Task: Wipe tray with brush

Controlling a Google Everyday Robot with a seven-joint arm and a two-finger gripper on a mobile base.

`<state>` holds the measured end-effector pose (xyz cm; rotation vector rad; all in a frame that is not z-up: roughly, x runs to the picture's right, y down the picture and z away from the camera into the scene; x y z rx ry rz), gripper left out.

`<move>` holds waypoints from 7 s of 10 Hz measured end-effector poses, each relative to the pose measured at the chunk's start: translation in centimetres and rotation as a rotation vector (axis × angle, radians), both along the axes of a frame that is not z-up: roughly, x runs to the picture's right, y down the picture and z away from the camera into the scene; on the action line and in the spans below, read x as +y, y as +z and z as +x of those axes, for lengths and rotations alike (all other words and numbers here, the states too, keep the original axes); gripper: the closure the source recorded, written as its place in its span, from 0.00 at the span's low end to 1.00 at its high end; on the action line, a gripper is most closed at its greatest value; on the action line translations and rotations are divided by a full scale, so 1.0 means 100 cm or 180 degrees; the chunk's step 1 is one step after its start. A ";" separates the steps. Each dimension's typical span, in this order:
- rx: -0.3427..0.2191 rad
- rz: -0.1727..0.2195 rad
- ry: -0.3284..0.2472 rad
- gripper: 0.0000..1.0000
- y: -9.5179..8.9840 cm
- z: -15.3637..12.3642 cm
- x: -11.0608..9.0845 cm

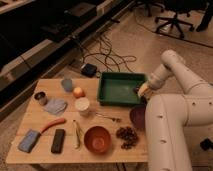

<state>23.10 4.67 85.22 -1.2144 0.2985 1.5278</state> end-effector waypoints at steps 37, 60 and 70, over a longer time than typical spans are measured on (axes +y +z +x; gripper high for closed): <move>-0.0162 0.1389 -0.2032 1.00 0.029 -0.174 -0.037; 0.0314 0.0946 -0.1464 1.00 0.091 -0.078 -0.085; -0.0372 0.1217 -0.1569 1.00 0.069 -0.143 -0.058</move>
